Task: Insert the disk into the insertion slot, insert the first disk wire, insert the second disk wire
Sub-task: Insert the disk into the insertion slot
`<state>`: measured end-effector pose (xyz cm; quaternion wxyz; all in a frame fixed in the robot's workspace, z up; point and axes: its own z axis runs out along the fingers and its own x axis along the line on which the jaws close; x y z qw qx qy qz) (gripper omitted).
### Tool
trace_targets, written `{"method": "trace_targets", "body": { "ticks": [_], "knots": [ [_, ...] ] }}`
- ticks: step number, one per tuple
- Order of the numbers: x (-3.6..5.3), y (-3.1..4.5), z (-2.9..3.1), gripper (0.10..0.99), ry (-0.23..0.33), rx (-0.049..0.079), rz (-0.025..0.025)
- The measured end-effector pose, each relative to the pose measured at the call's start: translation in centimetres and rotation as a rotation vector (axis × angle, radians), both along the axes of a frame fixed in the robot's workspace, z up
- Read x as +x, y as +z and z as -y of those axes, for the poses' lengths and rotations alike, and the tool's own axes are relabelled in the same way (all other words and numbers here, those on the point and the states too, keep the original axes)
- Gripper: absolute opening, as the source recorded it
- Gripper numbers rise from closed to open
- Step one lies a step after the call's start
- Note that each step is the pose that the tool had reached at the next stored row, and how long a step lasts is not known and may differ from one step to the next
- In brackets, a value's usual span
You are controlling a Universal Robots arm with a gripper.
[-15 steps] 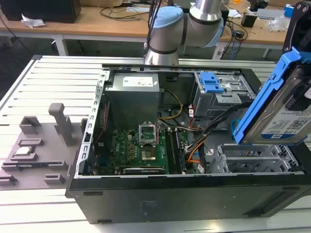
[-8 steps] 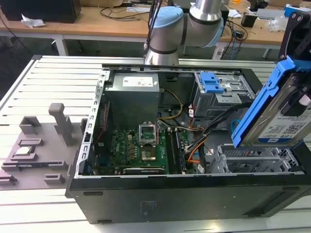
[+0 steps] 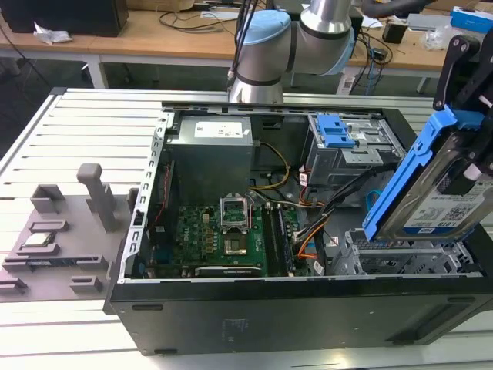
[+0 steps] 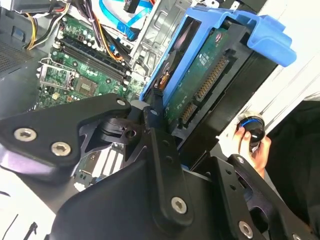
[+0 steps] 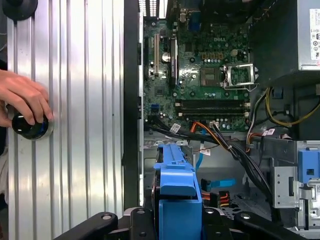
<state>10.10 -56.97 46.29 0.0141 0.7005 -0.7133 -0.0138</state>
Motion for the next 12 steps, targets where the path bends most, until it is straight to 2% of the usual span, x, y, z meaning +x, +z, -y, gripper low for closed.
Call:
{"method": "trace_targets", "body": {
  "ticks": [2,3,7,12],
  "knots": [
    [0.48,-0.91,-0.77,0.361,0.000,0.000,-0.0002],
    [0.65,-1.23,-0.93,0.361,0.000,0.000,-0.0002],
    [0.93,-2.36,-1.28,0.361,0.000,0.000,-0.0002],
    [0.96,-3.27,-1.49,0.361,0.000,0.000,-0.0002]
  ]
}}
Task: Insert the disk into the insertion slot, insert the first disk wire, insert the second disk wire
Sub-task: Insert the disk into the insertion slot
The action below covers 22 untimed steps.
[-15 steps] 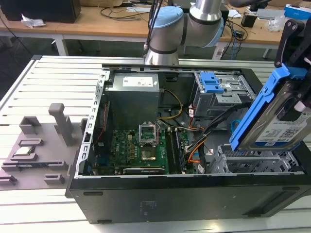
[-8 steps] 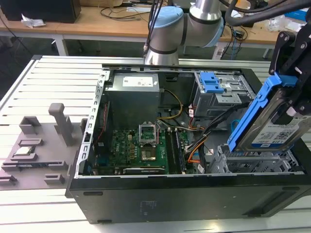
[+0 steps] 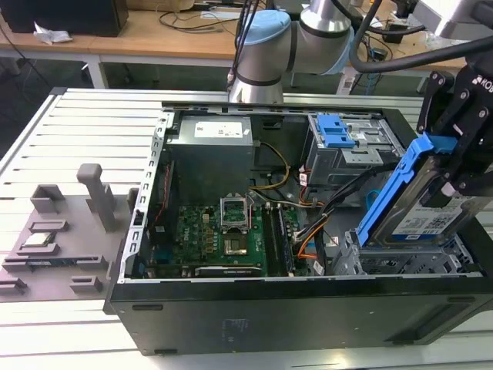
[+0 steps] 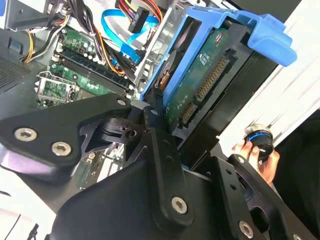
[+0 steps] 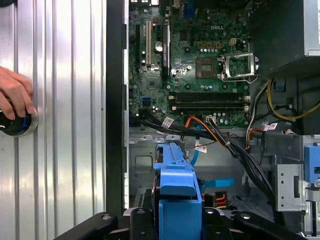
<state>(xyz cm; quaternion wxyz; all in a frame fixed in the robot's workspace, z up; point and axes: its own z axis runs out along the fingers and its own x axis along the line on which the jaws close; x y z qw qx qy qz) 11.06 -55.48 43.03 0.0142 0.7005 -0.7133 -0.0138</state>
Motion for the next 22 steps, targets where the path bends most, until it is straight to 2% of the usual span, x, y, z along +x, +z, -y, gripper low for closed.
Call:
{"method": "trace_targets", "body": {
  "ticks": [3,10,12,17,22],
  "knots": [
    [0.02,-0.47,-0.40,0.361,0.000,0.000,-0.0001],
    [0.02,-1.80,-0.40,0.361,0.000,0.000,0.0000],
    [0.02,-2.65,-0.41,0.361,0.000,0.000,0.0000],
    [0.02,-3.62,-0.40,0.361,0.000,0.000,0.0000],
    [0.02,-5.07,-0.40,0.361,0.000,0.000,0.0000]
  ]
}}
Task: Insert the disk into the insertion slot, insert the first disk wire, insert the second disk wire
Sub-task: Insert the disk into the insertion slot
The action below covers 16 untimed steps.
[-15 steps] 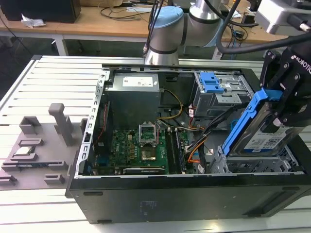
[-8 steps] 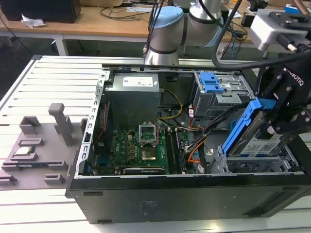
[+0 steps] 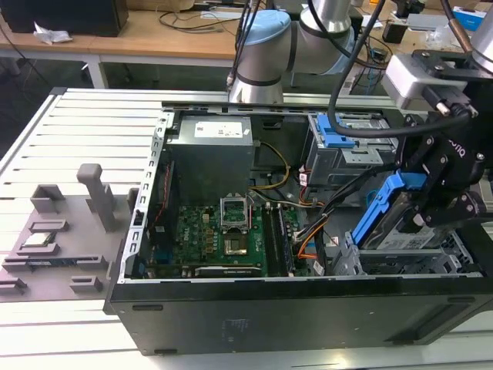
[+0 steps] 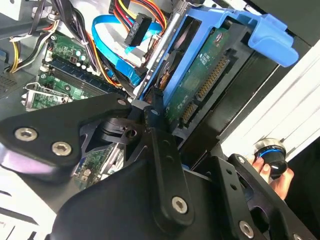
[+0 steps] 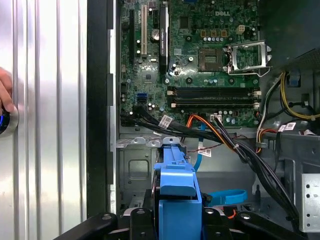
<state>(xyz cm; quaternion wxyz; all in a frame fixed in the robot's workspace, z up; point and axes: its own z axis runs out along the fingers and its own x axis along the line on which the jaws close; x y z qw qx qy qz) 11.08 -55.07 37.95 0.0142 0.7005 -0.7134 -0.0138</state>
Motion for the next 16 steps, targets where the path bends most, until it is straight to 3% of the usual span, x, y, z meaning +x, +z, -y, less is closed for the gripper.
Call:
{"method": "trace_targets", "body": {
  "ticks": [5,6,7,9,10,11,13,16],
  "knots": [
    [0.00,-0.02,0.01,0.361,0.000,-0.001,0.0002],
    [0.00,-0.02,0.00,0.369,0.000,0.000,0.0000],
    [0.00,-0.03,0.00,0.435,0.000,0.000,0.0000],
    [0.00,-0.03,0.00,0.420,0.000,0.000,0.0000],
    [0.00,-0.03,0.00,0.353,0.000,0.000,0.0000],
    [0.00,-0.03,0.00,0.227,0.000,0.000,0.0001],
    [0.00,-0.03,0.00,0.110,0.000,0.000,0.0001],
    [0.00,-0.03,0.00,0.106,0.000,0.000,0.0000]
  ]
}}
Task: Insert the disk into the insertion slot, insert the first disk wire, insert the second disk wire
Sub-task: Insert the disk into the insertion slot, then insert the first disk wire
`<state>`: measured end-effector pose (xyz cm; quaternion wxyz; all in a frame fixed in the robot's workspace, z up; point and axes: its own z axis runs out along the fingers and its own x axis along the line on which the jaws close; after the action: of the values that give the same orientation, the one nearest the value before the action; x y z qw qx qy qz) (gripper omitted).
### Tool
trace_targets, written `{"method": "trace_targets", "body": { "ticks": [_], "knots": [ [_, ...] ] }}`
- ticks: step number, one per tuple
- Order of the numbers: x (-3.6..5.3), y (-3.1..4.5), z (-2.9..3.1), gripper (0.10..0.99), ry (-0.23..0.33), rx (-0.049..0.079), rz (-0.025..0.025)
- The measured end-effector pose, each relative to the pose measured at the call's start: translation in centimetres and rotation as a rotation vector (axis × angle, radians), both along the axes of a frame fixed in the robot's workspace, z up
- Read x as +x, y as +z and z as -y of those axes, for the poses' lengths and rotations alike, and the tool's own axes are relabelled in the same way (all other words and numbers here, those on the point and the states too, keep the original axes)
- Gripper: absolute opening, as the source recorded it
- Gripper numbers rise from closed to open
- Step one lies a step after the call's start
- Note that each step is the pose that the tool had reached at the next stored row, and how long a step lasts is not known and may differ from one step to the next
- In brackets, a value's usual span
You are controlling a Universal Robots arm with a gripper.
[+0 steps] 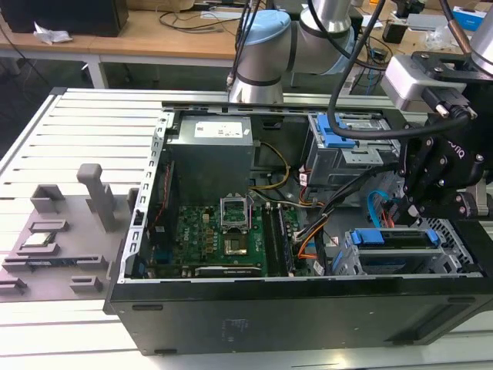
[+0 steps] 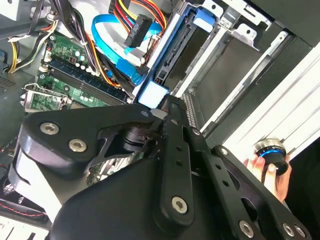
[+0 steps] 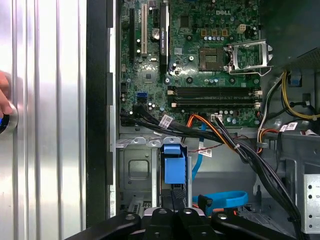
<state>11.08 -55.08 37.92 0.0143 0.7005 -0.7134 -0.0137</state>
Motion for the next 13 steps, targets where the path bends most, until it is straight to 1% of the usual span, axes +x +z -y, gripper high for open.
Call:
{"method": "trace_targets", "body": {
  "ticks": [4,6,8,12,13],
  "knots": [
    [0.00,0.00,0.00,0.106,0.000,0.000,0.0001],
    [0.34,-0.06,0.00,0.106,0.000,0.000,0.0000],
    [1.39,-0.18,-0.02,0.106,0.000,0.000,-0.0002],
    [2.75,-0.31,-0.17,0.106,0.000,0.000,-0.0012],
    [3.16,-0.38,-0.31,0.106,0.000,0.000,-0.0017]
  ]
}}
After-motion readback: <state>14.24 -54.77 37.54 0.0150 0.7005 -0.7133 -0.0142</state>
